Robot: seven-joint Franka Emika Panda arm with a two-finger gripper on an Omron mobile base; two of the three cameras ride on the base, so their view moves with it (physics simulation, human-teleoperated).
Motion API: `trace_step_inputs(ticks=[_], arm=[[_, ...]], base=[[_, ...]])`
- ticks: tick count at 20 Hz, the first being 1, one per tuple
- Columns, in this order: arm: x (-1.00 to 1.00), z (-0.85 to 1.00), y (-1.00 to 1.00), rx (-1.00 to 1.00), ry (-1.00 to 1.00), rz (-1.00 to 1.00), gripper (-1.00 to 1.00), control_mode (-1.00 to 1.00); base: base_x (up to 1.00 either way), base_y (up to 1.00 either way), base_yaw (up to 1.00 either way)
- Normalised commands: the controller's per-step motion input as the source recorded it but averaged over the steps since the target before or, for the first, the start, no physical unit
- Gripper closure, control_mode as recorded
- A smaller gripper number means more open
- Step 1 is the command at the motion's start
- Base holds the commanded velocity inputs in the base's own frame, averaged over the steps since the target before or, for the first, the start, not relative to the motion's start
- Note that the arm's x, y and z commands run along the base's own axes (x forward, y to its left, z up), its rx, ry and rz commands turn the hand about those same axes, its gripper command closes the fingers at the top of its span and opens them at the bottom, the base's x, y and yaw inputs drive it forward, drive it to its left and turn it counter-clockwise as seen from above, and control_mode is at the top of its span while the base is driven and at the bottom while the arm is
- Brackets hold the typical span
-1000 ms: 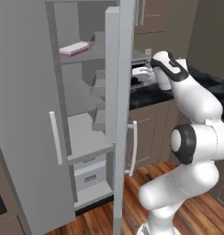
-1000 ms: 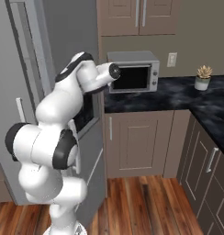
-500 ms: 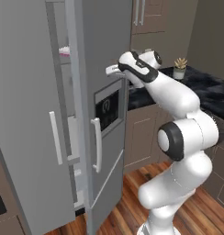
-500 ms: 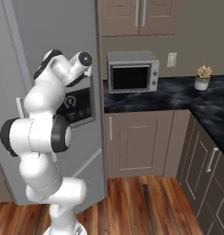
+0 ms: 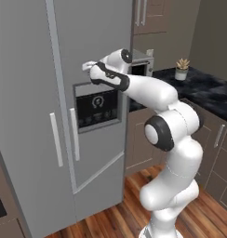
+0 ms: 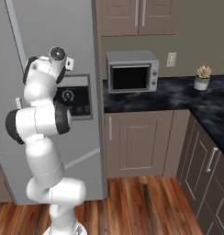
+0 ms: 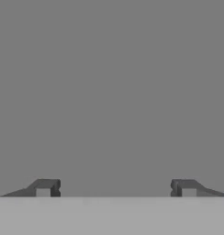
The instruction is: The ice cube tray has been filled with water. Take the tray and place it in the freezer to make ice. Close the freezer door after placing the tray.
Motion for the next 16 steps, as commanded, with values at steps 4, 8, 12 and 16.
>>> trace_step_inputs(ticks=[4,8,12,16], arm=[[0.64,0.11,0.89,-0.02,0.00,-0.22,-1.00,-1.00],[0.41,0.10,0.75,-0.02,-0.01,-0.24,-1.00,-1.00],[0.02,0.15,0.37,-0.02,-0.03,-0.21,-1.00,-1.00],[-0.09,0.15,0.06,0.00,0.00,-0.17,-1.00,-1.00]], base=[[0.00,0.00,0.00],[0.00,0.00,0.00],[0.00,0.00,0.00],[0.00,0.00,0.00]])
